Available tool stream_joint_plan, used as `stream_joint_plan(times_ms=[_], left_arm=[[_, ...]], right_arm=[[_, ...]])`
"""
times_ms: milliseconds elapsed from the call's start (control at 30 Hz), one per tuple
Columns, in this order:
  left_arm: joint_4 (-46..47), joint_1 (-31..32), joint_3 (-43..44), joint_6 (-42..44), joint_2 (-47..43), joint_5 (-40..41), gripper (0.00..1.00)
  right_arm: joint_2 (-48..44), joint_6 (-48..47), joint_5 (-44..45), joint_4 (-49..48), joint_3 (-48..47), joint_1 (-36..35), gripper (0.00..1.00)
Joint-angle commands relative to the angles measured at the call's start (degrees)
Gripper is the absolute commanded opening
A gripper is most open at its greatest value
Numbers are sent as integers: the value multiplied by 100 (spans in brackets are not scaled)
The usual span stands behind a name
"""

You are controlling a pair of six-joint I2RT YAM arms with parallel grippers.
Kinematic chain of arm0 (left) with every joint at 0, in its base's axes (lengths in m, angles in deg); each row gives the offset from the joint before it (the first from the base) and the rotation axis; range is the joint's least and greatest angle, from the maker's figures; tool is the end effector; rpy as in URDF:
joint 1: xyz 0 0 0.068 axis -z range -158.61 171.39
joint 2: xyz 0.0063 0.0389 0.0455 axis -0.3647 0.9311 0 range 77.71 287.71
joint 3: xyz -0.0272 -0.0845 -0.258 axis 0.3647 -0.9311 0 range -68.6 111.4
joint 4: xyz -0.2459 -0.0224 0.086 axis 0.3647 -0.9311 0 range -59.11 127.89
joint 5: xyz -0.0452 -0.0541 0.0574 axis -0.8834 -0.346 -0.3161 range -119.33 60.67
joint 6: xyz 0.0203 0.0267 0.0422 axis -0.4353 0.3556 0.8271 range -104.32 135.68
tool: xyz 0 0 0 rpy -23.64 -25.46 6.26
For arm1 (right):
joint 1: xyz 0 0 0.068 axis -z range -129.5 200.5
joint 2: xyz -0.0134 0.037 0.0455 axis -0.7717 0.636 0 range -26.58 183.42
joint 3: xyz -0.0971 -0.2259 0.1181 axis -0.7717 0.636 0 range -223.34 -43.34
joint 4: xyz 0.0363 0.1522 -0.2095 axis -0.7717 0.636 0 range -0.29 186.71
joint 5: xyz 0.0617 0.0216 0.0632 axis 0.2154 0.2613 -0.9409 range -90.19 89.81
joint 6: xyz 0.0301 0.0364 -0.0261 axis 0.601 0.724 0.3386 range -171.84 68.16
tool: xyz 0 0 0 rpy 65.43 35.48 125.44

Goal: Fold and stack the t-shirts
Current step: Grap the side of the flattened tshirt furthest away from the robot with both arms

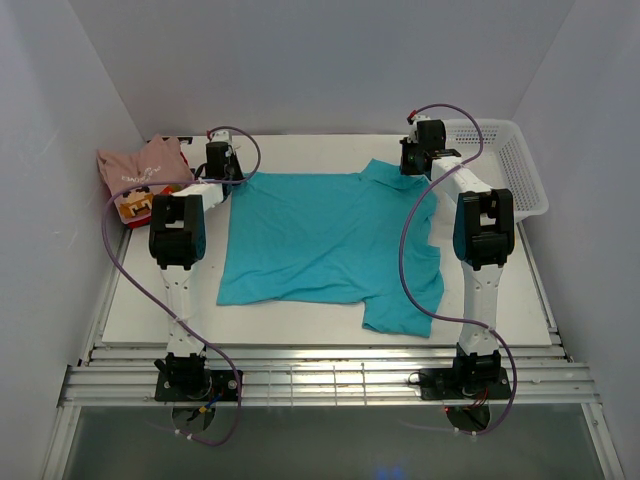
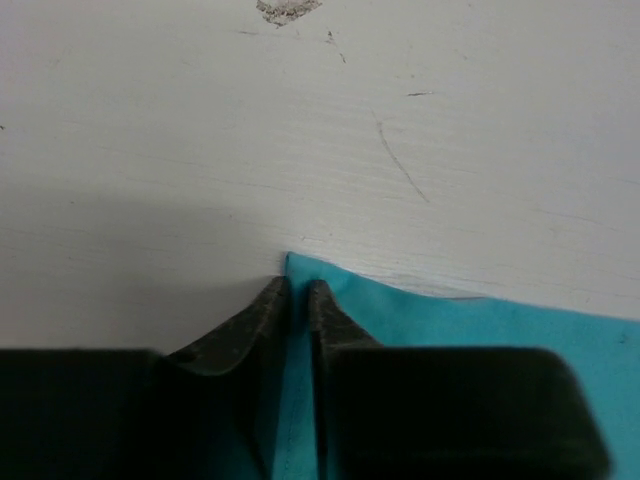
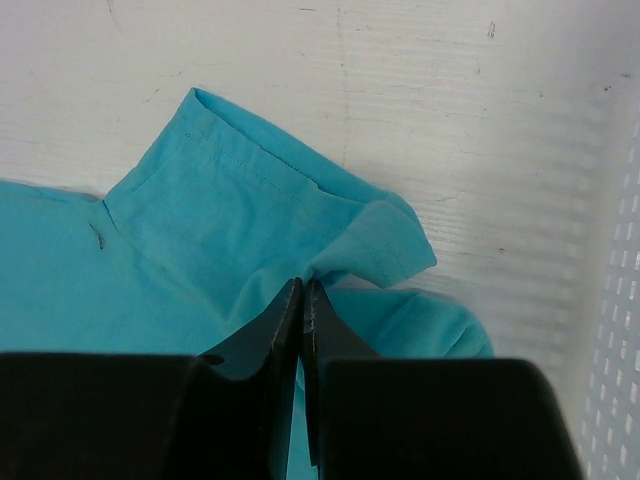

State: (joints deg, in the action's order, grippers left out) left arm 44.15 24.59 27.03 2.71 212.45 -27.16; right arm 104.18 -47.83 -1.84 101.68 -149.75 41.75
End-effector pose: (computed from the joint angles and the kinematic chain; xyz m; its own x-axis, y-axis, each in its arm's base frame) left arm 0.5251 -0.0279 0.1337 -0.5331 -0.1948 -0.8233 -0.0982 0.9808 -0.1685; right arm 0.5223 0.0816 0.2022 -0.5962 -0.0210 -0.8026 -0.1337 0.9883 0.0734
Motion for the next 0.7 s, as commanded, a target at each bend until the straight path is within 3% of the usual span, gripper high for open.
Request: stream_joint_plan(times_ms=[0,67,167,667], left_arm=[[-178,31,140,67,79,46,22],[-178,31,140,76,79,72,8],[-161,31,131,84,79,151,1],[533,23,-703,-3,-878,459,0]], right_arm=[[-77,-50,-55,-124,-117,-39,8],[-86,-41,-72,-151,-73,-39,8],[-112,-15,-72,-230,-12,-39,8],[-1069,-50,7,-318,725,-144,8]])
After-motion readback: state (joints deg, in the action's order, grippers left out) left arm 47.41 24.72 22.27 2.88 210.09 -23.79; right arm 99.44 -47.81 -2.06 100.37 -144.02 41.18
